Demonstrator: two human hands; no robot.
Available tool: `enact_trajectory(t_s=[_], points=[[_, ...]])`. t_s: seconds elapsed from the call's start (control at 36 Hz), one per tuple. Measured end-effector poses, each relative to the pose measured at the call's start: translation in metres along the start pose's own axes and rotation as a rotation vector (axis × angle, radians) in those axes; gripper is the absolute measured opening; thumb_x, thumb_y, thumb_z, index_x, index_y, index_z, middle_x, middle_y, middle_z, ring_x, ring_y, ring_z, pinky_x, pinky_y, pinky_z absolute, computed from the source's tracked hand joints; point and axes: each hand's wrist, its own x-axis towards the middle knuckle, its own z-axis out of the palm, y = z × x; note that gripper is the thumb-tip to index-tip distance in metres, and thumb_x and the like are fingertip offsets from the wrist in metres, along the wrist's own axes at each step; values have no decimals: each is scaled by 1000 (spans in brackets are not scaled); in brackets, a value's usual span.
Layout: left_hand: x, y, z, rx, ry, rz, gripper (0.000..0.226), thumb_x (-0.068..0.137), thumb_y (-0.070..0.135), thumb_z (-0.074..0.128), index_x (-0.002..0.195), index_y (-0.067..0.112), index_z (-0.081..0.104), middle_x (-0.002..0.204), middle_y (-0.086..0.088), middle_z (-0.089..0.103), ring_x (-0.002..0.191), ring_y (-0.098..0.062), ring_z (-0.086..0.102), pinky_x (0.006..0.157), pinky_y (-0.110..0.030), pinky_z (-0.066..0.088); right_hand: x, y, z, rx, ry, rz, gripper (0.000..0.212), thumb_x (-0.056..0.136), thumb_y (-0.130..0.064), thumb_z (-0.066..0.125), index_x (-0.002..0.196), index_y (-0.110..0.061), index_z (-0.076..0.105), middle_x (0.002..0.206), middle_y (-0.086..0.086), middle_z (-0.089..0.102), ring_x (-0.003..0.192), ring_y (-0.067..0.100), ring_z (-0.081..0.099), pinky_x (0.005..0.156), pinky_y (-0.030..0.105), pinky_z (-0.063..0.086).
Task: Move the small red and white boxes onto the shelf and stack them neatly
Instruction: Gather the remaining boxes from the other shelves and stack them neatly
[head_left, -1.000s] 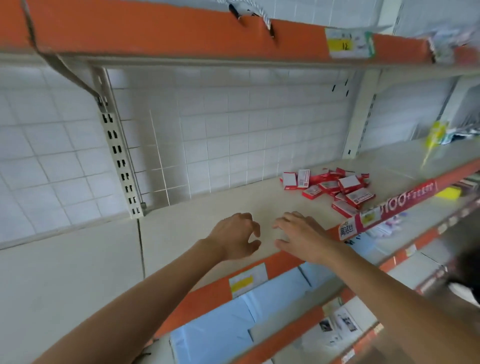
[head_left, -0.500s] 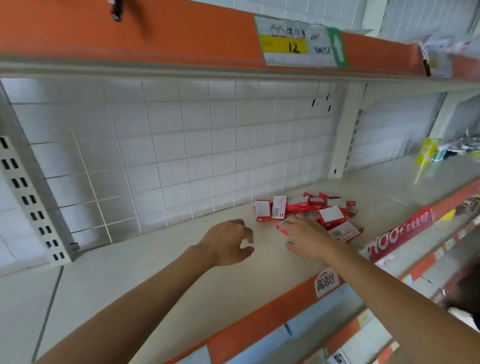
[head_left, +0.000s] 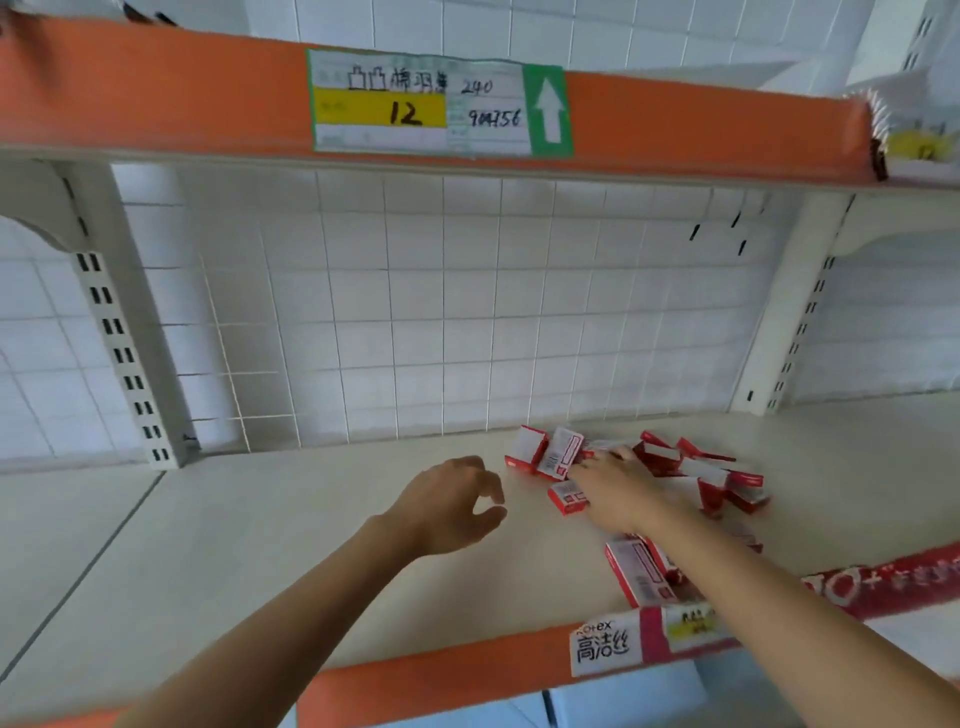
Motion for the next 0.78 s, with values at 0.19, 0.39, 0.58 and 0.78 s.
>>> enact_trajectory(t_s=[0.19, 0.39, 0.58, 0.78], points=[[-40, 4, 12, -41, 44, -184, 20, 92, 33, 53, 102, 24, 68, 105, 2, 59, 88, -13, 62, 78, -30, 50, 4, -19, 0, 327, 29, -180, 48, 89, -33, 55, 134, -18, 47, 136, 2, 46, 128, 22, 40, 103, 38, 38], [-99, -10, -1, -25, 137, -361, 18, 91, 28, 54, 99, 22, 69, 103, 5, 59, 82, -11, 63, 73, -27, 49, 25, -92, -2, 513, 116, -388, 43, 83, -38, 63, 120, -16, 56, 115, 2, 51, 114, 17, 45, 88, 24, 35], [-172, -45, -25, 14, 193, -541, 14, 88, 27, 56, 92, 23, 70, 100, 5, 60, 79, -12, 64, 70, -25, 48, 30, -166, -39, 604, 190, -568, 37, 79, -31, 69, 110, -12, 61, 93, -5, 42, 98, 15, 48, 79, 20, 34], [-257, -90, -53, 47, 227, -623, 15, 87, 27, 57, 93, 23, 69, 99, 4, 61, 81, -14, 64, 72, -28, 50, 27, -262, -76, 594, 217, -682, 38, 80, -33, 69, 112, -13, 60, 93, -5, 40, 102, 16, 48, 73, 17, 29]])
